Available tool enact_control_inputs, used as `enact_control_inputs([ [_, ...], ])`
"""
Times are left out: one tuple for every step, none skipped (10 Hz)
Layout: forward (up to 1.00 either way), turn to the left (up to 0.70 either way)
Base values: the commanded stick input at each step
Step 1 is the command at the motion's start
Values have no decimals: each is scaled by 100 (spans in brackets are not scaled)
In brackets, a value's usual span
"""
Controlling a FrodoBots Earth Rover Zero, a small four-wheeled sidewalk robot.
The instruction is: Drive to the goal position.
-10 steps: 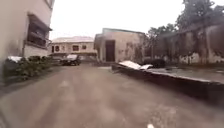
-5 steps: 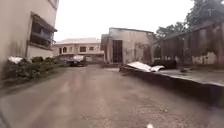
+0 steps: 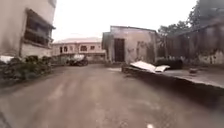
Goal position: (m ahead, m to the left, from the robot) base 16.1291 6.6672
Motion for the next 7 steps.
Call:
enact_control_inputs([
  [100,12],
  [100,12],
  [100,12],
  [100,12],
  [100,12],
  [100,12],
  [100,12],
])
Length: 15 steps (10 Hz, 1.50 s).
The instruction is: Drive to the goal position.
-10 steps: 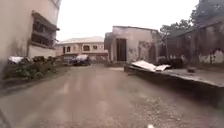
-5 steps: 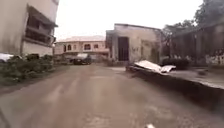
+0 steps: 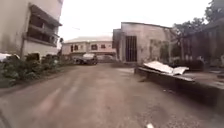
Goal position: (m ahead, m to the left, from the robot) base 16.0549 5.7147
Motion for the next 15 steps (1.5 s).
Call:
enact_control_inputs([
  [100,-28],
  [100,-23],
  [100,2],
  [100,12],
  [100,12],
  [100,12],
  [100,12],
  [100,12],
  [100,12],
  [100,12],
  [100,12],
  [100,12],
  [100,12],
  [100,-3],
  [100,-28],
])
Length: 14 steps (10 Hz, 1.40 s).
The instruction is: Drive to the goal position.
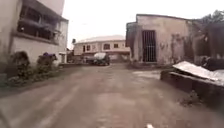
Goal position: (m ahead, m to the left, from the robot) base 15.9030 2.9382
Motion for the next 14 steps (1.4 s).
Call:
enact_control_inputs([
  [100,-3],
  [100,12],
  [100,12],
  [100,12],
  [100,12],
  [100,1],
  [100,-20],
  [100,-28],
  [100,-28],
  [100,-28],
  [100,-28],
  [100,-28],
  [100,-28],
  [100,-28],
])
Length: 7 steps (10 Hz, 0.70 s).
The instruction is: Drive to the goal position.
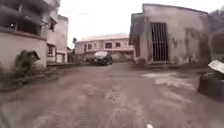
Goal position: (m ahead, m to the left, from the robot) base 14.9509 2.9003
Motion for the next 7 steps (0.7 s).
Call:
enact_control_inputs([
  [100,-4],
  [100,12],
  [100,12],
  [100,-6],
  [100,-28],
  [100,-28],
  [100,-28],
])
